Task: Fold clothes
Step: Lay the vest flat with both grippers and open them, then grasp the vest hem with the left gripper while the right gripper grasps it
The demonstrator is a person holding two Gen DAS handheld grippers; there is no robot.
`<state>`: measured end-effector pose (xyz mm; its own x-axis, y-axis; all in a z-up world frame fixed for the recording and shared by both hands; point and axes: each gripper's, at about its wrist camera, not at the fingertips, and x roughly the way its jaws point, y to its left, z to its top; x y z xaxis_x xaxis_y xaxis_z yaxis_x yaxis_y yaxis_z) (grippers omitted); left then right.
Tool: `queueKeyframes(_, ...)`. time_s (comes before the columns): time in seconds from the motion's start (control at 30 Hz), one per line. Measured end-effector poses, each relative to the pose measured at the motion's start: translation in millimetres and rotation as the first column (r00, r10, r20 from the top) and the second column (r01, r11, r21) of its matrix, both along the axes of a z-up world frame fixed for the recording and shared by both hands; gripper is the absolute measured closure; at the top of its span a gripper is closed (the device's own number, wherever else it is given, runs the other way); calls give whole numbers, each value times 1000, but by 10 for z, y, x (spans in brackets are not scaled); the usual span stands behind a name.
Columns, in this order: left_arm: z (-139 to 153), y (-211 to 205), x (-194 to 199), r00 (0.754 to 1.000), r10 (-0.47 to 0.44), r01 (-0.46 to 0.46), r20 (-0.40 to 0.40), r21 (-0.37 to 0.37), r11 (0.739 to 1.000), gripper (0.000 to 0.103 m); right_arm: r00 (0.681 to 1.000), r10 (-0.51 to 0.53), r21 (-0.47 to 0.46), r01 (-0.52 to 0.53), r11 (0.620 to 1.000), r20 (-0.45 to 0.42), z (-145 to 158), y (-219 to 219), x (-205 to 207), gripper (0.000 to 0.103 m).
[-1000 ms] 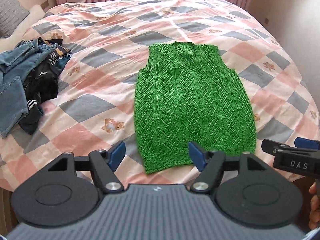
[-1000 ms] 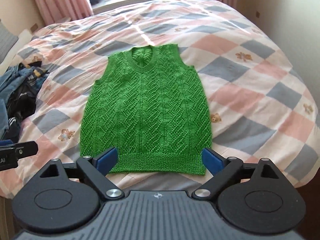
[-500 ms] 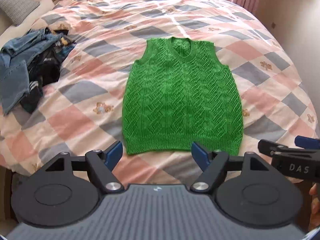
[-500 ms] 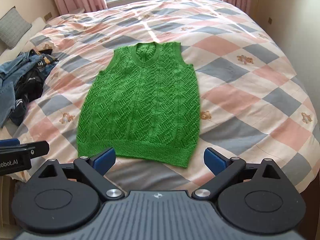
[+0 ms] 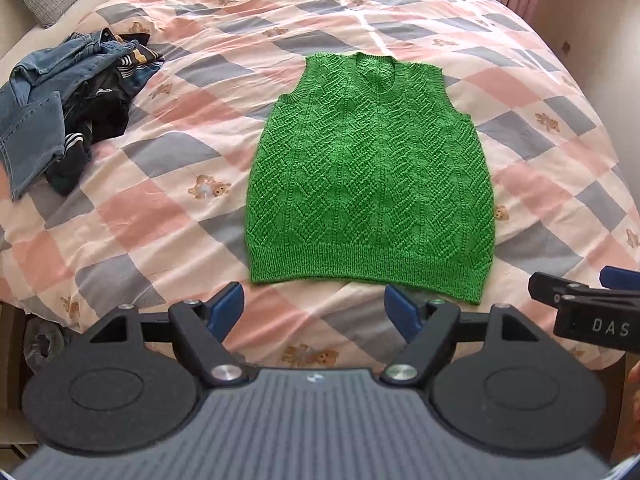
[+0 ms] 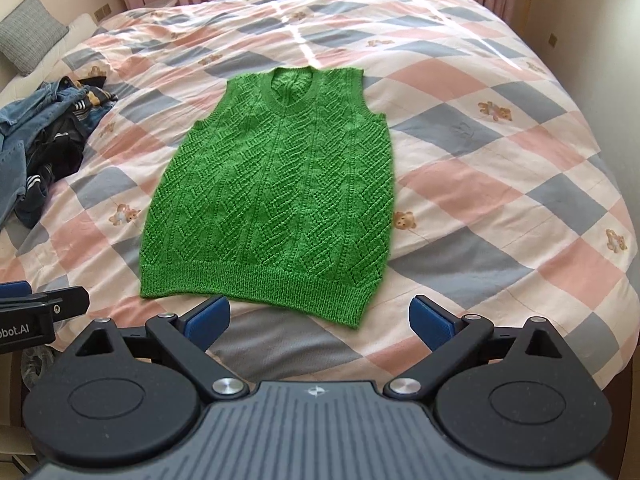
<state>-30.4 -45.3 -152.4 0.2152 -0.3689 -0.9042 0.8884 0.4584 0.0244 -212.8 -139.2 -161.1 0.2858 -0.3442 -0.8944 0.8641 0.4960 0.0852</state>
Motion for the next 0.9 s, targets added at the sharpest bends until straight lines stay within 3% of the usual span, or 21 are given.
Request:
queueKeyframes(0.17,-125,-295,176,1000,-21,21,-11,27,999,28,999,-16,21,17,1000,-27,-140,-297,183,4)
queueKeyframes(0.47,-492,-1205,751,990,-131,135,-54,99,986,28,989,-110,83,119,989,-99,-514,-1047,501,4)
queueKeyframes(0.77,-976,-1953,1547,976,-203,212,-84,117,970,24,987,-133,132,143,981,-87,-984,-1683,737,4)
queueKeyframes(0.9,-1223,-2308,1886,967,-241,249,-78,115,962,24,988,-151,159,156,975,-40,-1202,-1995,772,4)
